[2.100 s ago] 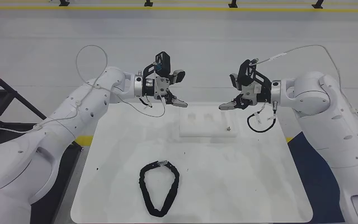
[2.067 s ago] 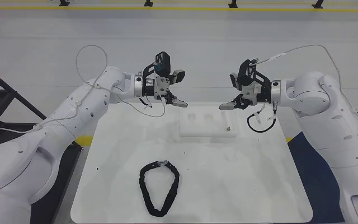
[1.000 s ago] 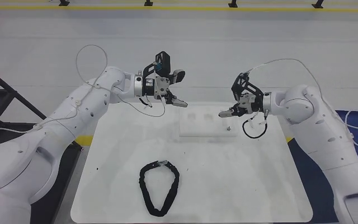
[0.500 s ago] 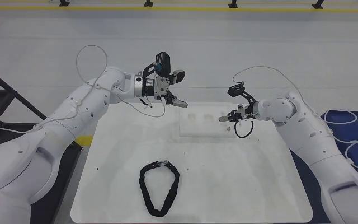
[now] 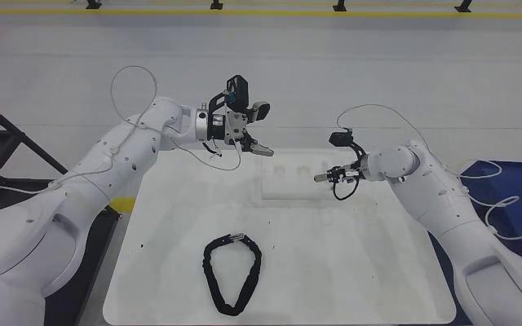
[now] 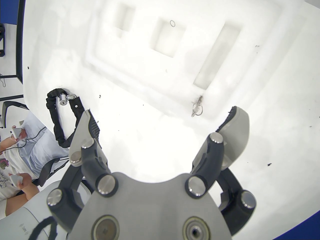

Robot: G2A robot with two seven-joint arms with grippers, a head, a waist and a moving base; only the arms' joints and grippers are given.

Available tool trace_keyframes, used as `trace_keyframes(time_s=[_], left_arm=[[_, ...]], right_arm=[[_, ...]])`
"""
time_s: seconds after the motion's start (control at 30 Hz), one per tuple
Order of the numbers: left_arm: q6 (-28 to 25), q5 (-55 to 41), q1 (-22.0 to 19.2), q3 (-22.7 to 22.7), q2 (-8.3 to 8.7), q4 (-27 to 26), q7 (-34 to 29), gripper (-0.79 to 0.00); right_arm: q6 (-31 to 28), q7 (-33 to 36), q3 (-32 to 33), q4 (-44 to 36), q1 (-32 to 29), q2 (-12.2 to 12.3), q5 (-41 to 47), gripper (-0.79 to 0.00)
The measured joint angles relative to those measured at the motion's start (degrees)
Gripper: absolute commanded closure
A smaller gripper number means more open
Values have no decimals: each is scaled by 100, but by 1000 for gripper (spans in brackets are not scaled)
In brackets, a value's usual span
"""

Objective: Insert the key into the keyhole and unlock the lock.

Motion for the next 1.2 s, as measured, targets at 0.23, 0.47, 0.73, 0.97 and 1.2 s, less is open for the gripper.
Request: trace_keyframes(time_s=[0.23, 0.47, 0.73, 0.97, 1.2], left_arm=[[0, 0, 0, 0, 0, 0, 0, -785], [0, 0, 0, 0, 0, 0, 0, -785], [0, 0, 0, 0, 0, 0, 0, -785], [0, 0, 0, 0, 0, 0, 0, -785], [0, 0, 0, 0, 0, 0, 0, -785]], right_arm=[[0, 0, 0, 0, 0, 0, 0, -785], [902, -4, -181, -352, -60, -21, -730, -785], [1922, 158, -376, -601, -179, -126, -1217, -785], [2044, 109, -463, -466, -166, -244, -1420, -437], [2321, 60, -501, -325, -141, -352, -1598, -317]])
